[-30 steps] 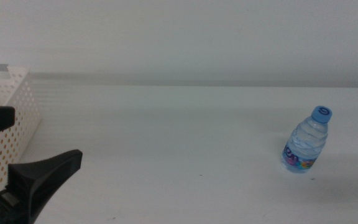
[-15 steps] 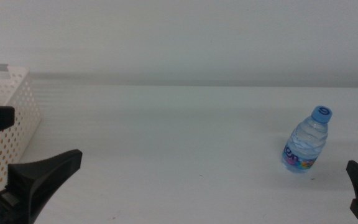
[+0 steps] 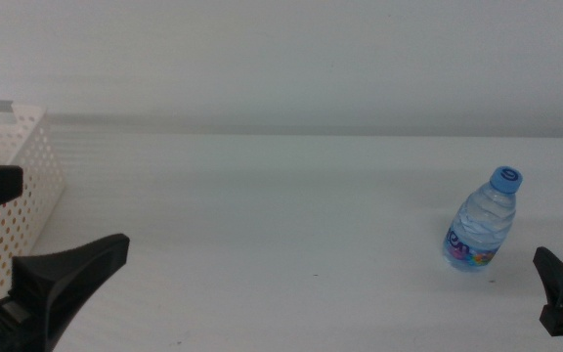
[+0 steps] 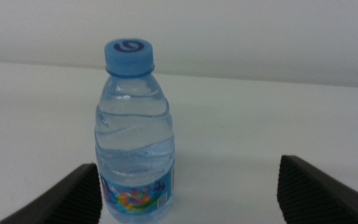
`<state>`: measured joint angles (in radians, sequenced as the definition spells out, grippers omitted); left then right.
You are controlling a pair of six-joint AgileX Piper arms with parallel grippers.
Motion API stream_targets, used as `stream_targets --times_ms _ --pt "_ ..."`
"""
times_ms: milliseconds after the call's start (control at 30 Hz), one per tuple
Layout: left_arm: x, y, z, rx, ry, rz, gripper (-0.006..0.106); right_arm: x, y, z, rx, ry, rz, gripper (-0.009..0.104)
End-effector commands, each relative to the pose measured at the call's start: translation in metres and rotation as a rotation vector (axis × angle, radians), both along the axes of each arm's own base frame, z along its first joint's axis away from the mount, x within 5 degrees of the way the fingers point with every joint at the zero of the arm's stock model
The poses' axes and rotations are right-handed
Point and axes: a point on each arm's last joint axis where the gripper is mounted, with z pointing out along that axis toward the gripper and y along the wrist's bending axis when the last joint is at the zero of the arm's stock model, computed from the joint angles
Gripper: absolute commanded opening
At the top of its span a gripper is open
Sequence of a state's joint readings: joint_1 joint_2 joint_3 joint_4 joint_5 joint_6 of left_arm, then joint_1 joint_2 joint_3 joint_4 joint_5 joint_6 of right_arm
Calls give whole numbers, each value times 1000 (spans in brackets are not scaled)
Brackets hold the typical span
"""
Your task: Use arms to grab the bottles and put them into the dustbin to the left of the table.
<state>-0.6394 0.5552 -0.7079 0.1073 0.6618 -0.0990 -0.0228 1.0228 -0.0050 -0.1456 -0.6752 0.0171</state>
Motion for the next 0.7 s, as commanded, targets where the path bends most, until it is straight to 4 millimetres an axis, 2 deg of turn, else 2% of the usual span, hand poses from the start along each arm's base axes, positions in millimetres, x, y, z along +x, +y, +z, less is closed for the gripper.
stream_targets --times_ms 0,433,667 --pt "0 -1 0 -13 -13 -9 94 -8 0 -12 0 48 2 76" --pt "0 -1 0 -13 -13 -9 94 2 1 -29 24 139 3 76" --pt "0 -1 0 -13 -13 -9 94 8 1 -40 -63 164 44 76"
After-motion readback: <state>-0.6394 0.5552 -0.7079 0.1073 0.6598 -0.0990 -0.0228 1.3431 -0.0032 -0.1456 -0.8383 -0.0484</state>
